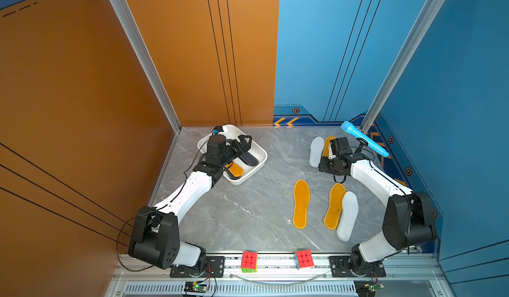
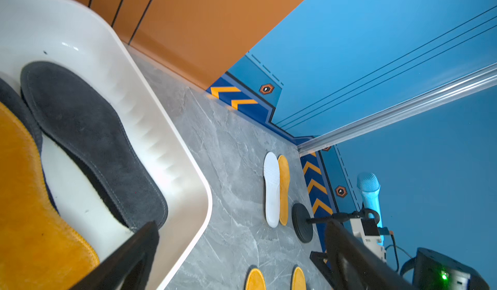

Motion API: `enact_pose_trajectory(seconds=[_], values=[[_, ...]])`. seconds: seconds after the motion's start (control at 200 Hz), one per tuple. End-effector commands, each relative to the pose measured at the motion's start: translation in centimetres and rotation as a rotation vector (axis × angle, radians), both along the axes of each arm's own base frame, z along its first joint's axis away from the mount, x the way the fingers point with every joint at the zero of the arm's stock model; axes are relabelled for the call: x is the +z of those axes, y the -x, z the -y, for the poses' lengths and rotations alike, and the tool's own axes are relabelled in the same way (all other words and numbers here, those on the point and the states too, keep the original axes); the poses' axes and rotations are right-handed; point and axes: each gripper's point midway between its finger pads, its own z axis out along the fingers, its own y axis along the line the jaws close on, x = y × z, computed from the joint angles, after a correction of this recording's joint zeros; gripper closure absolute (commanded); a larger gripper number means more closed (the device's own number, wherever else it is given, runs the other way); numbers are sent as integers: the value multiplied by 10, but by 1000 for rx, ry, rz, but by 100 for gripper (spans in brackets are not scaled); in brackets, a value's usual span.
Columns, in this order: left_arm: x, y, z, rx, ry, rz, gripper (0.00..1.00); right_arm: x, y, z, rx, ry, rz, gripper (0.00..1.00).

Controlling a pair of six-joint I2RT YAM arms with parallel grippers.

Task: Put the insoles into the storage box
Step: Pick up the insole from the center of the board.

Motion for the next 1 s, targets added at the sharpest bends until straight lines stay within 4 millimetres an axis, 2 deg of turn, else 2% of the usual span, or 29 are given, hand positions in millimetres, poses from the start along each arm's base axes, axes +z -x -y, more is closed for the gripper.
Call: enact_pose_trajectory(seconds=[0.0,0.12,0.295,0.481,0.671,0.846,0.996], values=[[0,3,22,-84,34,27,2,-17,25,5,-21,4,-115,47],[-10,0,34,-114,64,5,2,-29,47,-8,25,-35,-193,48],[-15,-7,46,-154,111,-13,3,-54,81,-36,91,-47,-285,49],[-20,-8,46,-153,110,-22,2,-70,99,-65,111,-51,-313,49],[-23,-7,39,-136,108,-27,2,-83,110,-69,64,3,-339,50],[-24,-8,36,-131,111,-32,2,-88,112,-78,52,-12,-334,52],[-28,-8,34,-123,109,-40,2,-98,118,-77,8,16,-358,54]])
